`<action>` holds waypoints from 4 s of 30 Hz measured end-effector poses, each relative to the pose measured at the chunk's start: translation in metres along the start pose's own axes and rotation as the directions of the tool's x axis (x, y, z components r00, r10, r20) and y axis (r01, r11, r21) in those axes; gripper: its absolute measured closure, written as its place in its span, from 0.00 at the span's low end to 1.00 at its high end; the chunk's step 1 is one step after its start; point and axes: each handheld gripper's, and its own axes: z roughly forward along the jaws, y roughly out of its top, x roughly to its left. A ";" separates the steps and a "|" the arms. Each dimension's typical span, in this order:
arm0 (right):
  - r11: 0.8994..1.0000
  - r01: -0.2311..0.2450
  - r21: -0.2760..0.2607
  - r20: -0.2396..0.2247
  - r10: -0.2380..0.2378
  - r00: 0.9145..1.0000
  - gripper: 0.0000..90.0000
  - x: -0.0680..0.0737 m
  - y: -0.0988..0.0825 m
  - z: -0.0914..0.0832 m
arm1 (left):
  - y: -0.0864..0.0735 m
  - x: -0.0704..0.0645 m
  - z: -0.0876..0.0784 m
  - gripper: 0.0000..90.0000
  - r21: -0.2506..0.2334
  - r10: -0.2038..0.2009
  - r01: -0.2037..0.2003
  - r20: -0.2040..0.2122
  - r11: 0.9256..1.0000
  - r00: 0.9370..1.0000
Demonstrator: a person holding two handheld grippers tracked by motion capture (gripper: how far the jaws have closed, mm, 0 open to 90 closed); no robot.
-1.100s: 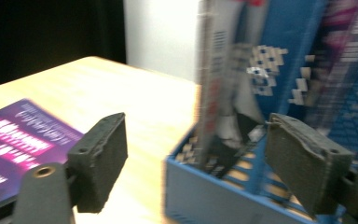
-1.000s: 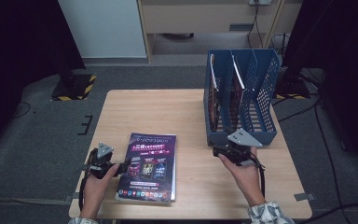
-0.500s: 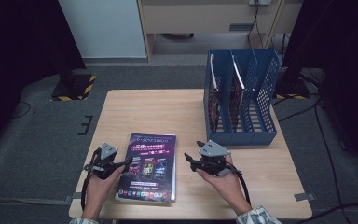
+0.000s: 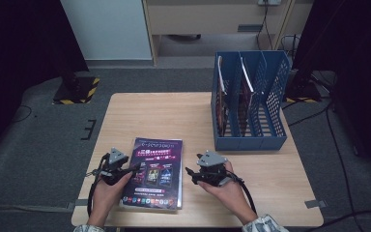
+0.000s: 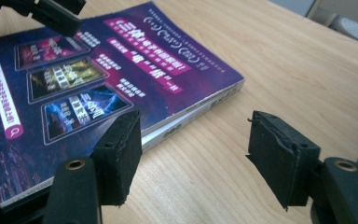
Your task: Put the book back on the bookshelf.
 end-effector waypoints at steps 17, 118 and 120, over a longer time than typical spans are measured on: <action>0.999 -0.006 0.046 -0.017 0.006 1.000 0.35 0.000 -0.003 0.006 | -0.004 0.003 0.006 0.40 0.005 -0.055 0.055 0.069 0.998 0.996; 0.960 -0.230 0.158 -0.283 0.267 0.921 0.04 0.004 -0.013 0.072 | -0.003 -0.015 0.007 0.33 0.009 0.006 -0.007 0.088 1.000 0.996; 0.959 -0.234 0.158 -0.285 0.271 0.919 0.04 0.004 -0.012 0.074 | -0.003 -0.015 0.008 0.33 0.009 0.005 -0.006 0.087 1.000 0.996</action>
